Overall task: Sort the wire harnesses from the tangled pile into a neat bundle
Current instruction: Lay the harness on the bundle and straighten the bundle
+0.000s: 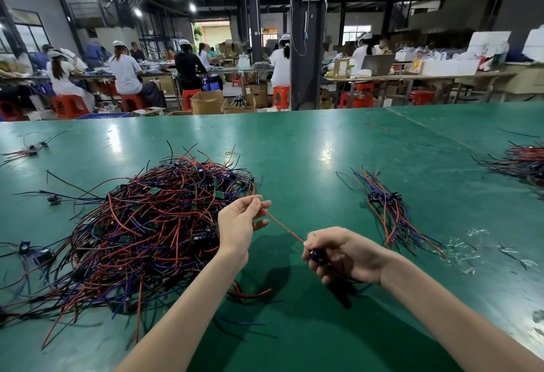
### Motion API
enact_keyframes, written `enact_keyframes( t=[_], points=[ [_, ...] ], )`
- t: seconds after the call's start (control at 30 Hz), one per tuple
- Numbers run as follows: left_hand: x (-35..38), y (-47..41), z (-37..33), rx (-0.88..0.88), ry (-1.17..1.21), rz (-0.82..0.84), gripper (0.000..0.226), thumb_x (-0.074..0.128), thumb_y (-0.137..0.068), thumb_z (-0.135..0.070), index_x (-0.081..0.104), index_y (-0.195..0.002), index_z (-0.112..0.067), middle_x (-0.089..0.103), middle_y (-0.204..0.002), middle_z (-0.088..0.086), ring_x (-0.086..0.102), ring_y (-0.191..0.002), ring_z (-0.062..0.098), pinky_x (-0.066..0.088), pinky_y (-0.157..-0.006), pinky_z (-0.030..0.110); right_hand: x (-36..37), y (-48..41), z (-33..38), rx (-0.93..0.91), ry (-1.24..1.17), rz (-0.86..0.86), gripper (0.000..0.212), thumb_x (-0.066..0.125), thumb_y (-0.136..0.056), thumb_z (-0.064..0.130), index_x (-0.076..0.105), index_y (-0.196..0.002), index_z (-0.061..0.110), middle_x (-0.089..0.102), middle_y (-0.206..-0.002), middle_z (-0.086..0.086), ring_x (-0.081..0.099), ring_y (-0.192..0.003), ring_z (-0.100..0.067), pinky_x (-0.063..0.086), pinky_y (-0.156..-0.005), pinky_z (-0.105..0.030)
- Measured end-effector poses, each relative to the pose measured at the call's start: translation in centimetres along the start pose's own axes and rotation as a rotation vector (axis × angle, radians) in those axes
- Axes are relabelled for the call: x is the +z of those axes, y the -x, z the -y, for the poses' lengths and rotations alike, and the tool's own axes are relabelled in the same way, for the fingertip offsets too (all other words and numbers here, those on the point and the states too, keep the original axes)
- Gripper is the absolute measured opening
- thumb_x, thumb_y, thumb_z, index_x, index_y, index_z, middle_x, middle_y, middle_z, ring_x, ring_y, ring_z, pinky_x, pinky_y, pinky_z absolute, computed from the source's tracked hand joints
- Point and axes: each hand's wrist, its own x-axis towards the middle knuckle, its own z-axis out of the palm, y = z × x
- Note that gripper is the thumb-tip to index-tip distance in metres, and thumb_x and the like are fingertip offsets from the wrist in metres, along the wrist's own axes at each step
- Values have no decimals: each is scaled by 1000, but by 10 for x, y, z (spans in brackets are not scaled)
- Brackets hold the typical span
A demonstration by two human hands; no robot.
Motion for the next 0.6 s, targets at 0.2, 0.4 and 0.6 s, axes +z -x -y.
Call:
enact_keyframes(
  t=[0.2,0.4,0.6],
  points=[
    [1,1,0,-14,-25,6,18,49,-96,0,64,-89,-4,72,-80,6,63,-59,1,53,-54,17,1,-1,-1,-4,6,-16,16,56,-74,21,61,-71,6,56,-60,-5,53,-48,-14,46,-46,-23],
    [1,3,-3,-20,-22,4,15,50,-95,-1,64,-91,-2,72,-82,7,63,-59,1,53,-56,18,0,-2,-2,16,17,-27,24,47,-89,16,60,-72,6,56,-60,-5,53,-48,-13,46,-46,-23],
    [0,3,-5,-38,6,-11,7,59,-91,-5,64,-88,-1,73,-72,5,65,-58,4,52,-53,17,-2,-2,-4,42,37,10,15,57,-78,20,62,-71,7,58,-62,-5,55,-50,-14,47,-47,-23]
  ],
)
